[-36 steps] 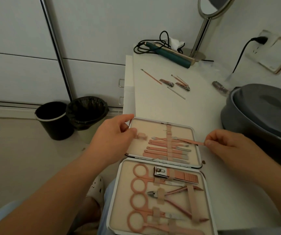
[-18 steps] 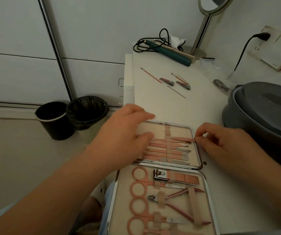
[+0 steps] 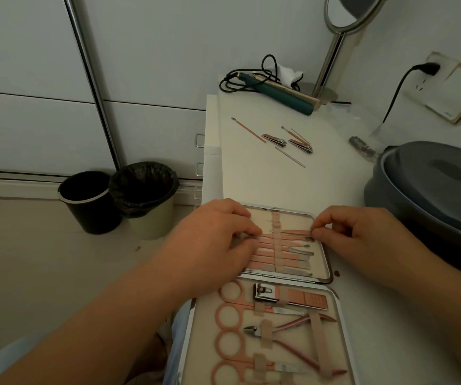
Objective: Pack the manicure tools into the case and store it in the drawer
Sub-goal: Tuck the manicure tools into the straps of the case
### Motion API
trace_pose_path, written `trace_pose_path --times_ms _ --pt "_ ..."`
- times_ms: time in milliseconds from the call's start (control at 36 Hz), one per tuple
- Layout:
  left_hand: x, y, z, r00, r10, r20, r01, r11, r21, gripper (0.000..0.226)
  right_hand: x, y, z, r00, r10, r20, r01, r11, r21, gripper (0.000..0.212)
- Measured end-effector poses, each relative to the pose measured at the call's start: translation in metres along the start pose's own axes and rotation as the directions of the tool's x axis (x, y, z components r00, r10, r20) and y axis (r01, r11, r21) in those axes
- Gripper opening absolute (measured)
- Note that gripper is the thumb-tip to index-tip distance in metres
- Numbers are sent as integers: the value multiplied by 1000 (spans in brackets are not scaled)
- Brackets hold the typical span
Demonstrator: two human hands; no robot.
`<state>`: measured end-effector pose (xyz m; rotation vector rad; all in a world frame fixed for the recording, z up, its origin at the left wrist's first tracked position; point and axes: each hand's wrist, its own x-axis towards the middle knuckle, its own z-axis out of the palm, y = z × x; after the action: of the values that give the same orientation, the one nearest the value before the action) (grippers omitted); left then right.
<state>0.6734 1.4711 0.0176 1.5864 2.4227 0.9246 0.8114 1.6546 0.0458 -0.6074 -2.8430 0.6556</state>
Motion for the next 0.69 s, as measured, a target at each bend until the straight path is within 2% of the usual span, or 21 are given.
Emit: trace_pose_path --times_ms 194,417,556,694 --pt "-1 1 2 1000 -2 -3 2 1000 2 29 10 -8 -5 993 20 120 -1 988 -154 13" --pt "-2 3 2 1000 7 -25 -6 1000 22 38 24 -27 5 987 -34 157 59 985 -159 8" --pt "-1 5 2 999 34 6 -35 997 66 36 26 -34 14 987 -77 139 98 983 -158 15" --pt "-1 4 2 999 47 2 -47 994 94 37 18 -20 4 995 -37 89 49 989 -142 5"
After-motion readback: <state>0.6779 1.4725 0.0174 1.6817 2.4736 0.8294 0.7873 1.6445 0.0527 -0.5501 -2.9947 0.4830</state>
